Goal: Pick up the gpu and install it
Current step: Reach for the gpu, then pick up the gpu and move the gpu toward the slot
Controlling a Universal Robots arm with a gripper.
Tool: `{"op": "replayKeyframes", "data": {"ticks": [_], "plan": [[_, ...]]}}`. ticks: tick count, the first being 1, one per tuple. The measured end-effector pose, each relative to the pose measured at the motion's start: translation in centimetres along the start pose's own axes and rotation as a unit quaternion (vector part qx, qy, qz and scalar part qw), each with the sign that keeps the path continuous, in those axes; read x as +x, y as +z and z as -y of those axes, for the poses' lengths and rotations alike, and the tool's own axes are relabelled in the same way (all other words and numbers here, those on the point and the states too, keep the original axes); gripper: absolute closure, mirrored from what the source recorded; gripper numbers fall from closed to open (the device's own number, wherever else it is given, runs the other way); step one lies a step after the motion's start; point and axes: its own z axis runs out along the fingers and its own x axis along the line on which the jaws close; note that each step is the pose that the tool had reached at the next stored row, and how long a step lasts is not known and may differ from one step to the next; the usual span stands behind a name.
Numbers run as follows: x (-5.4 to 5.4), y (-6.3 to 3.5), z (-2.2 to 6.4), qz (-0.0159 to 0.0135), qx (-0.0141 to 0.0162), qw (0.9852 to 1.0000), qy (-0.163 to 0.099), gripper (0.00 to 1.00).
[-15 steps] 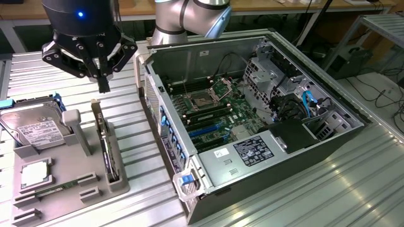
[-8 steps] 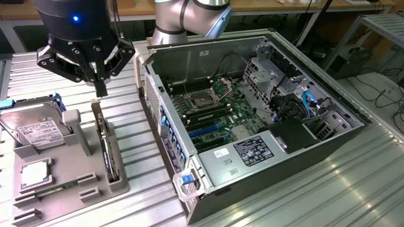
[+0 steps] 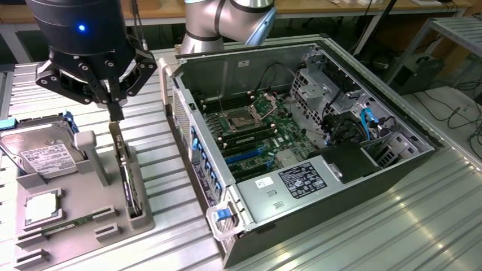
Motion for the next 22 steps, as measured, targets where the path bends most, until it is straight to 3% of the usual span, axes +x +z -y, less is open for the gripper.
{"op": "replayKeyframes", "data": {"ticks": [16, 22], "plan": [[1.7, -0.04, -0.01, 0.0, 0.0, 1.0, 0.0, 0.89], [1.8, -0.04, -0.01, 0.0, 0.0, 1.0, 0.0, 0.89]]}}
